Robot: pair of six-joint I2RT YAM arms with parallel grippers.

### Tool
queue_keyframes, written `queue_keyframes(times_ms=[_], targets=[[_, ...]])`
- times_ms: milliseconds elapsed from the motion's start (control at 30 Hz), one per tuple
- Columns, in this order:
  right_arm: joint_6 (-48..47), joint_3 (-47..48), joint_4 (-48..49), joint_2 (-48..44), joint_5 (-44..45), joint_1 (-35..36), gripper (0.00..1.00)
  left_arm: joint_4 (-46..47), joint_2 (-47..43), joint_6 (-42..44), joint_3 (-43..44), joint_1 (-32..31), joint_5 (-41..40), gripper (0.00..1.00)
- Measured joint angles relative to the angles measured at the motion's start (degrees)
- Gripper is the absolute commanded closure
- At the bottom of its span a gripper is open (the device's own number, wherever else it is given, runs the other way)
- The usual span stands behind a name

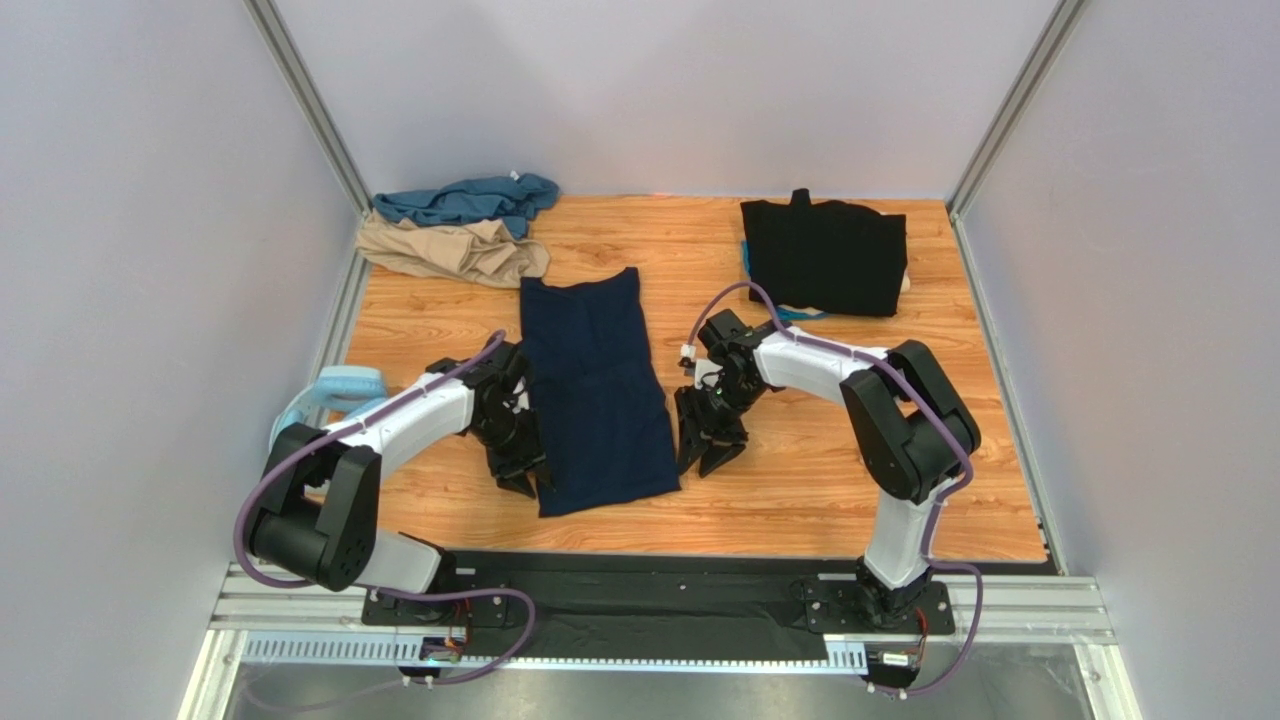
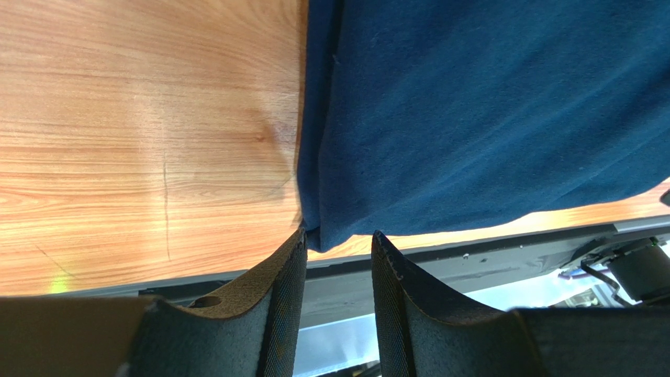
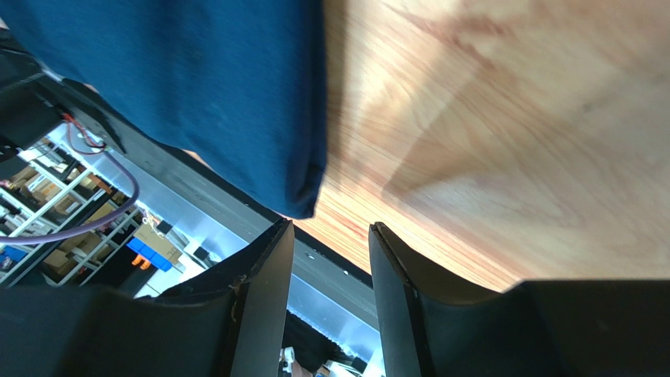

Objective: Fold and stack the t-shirts

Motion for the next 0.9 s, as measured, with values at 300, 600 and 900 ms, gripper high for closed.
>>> queue_keyframes(times_ms=[300, 600, 900], targets=[[-0.11, 1.46, 2.32, 4.79, -3.76, 0.02, 0.54, 0.26, 0.09, -0.22, -1.16, 0.0, -0.83, 0.58], [0.57, 2.12, 2.23, 6.82, -6.78, 1.88, 0.54, 1.05, 3.58, -0.17, -1.62, -0.59, -0.79, 0.58], [1.16, 2.27, 2.29, 7.15, -7.26, 3.96, 0.55, 1.31, 5.86, -0.98, -1.57, -3.69, 0.92, 0.59]])
